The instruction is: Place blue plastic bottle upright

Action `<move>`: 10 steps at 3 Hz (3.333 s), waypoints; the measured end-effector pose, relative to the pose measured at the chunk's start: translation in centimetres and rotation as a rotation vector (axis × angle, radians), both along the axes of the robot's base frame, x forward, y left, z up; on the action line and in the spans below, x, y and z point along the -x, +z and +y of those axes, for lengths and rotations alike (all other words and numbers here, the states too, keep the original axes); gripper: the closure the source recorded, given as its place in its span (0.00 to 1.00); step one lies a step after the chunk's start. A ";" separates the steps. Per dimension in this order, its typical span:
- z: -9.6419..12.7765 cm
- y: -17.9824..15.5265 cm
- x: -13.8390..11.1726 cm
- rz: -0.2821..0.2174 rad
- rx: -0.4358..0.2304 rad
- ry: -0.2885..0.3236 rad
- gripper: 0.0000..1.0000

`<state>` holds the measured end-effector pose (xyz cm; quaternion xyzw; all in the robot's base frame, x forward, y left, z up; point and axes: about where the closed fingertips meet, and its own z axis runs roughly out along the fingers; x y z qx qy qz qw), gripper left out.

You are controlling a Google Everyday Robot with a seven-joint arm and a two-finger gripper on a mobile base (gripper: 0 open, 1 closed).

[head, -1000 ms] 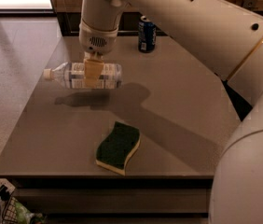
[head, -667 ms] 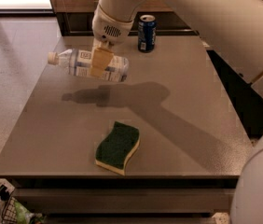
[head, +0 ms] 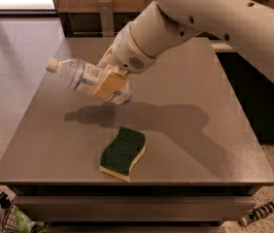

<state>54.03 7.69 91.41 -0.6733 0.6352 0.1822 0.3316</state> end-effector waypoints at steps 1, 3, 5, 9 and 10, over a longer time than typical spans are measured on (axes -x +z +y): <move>0.5 -0.7 -0.2 -0.049 -0.198 -0.002 1.00; 0.8 3.2 -7.1 -0.167 -0.577 -0.144 1.00; -2.4 2.0 -9.3 -0.041 -0.678 -0.350 1.00; -3.6 -3.2 -9.3 0.007 -0.695 -0.362 1.00; -3.6 -3.1 -9.3 0.006 -0.695 -0.362 1.00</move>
Offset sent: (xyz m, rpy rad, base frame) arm 0.0928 0.0046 0.0498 0.6855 -0.2531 -0.1881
